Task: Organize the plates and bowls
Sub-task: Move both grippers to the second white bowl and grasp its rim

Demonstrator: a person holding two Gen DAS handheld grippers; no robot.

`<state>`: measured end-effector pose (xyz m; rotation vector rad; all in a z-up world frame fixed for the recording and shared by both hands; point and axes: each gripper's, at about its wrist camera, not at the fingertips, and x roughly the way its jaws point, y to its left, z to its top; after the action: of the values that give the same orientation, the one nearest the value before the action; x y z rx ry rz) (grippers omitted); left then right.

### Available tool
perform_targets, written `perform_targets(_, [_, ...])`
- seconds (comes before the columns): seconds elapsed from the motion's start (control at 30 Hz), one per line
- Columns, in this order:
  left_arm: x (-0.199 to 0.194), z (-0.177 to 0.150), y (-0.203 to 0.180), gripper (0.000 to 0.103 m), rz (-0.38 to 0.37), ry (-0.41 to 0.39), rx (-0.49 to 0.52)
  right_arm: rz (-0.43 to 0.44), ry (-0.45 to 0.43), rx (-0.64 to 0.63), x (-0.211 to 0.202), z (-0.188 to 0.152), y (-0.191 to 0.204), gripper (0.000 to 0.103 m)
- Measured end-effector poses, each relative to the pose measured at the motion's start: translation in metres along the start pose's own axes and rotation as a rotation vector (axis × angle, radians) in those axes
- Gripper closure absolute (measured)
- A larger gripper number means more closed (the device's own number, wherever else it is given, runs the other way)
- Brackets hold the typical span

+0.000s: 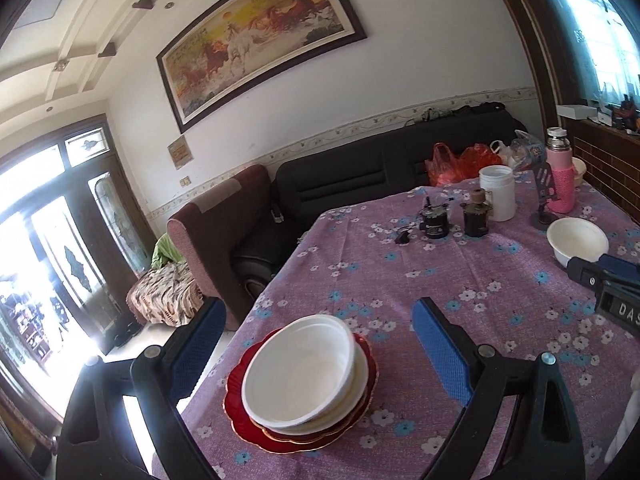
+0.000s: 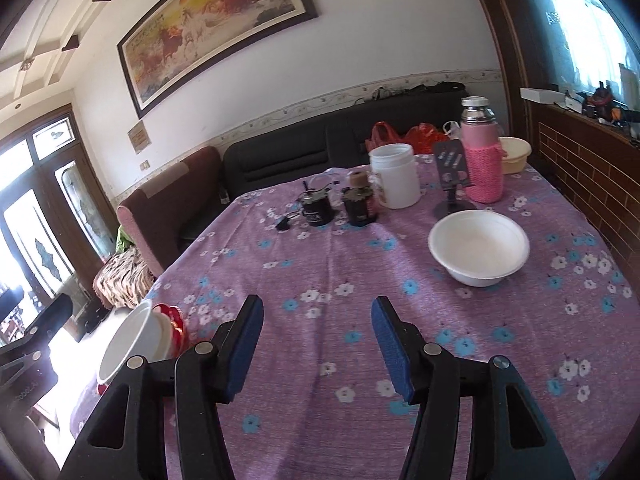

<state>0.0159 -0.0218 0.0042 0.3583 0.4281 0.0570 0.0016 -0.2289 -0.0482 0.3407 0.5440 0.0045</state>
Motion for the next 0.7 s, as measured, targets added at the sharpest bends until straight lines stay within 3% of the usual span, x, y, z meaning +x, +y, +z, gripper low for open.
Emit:
perform_targets(0.1, [0.003,0.005,-0.010,0.009,-0.162,0.058,-0.018,-0.067,-0.016,0.056,-0.006,0.007,-0.041,0.042])
perform_targets(0.2, [0.023,0.007,-0.014,0.009,-0.411,0.218,-0.113,-0.156,-0.020,0.144,-0.009,0.015,-0.086,0.042])
perform_targets(0.27, [0.038,0.004,-0.024,0.009,-0.501,0.306,-0.147,-0.199,-0.017,0.215,-0.009,0.020,-0.119,0.042])
perform_targets(0.37, [0.050,0.009,-0.038,0.009,-0.533,0.369,-0.133,-0.248,-0.019,0.280,-0.009,0.026,-0.150,0.042])
perform_targets(0.47, [0.049,0.031,-0.044,0.009,-0.576,0.378,-0.127,-0.273,-0.019,0.310,-0.003,0.033,-0.163,0.042])
perform_targets(0.7, [0.042,0.085,-0.073,0.009,-0.534,0.274,-0.066,-0.269,-0.048,0.379,0.024,0.062,-0.178,0.042])
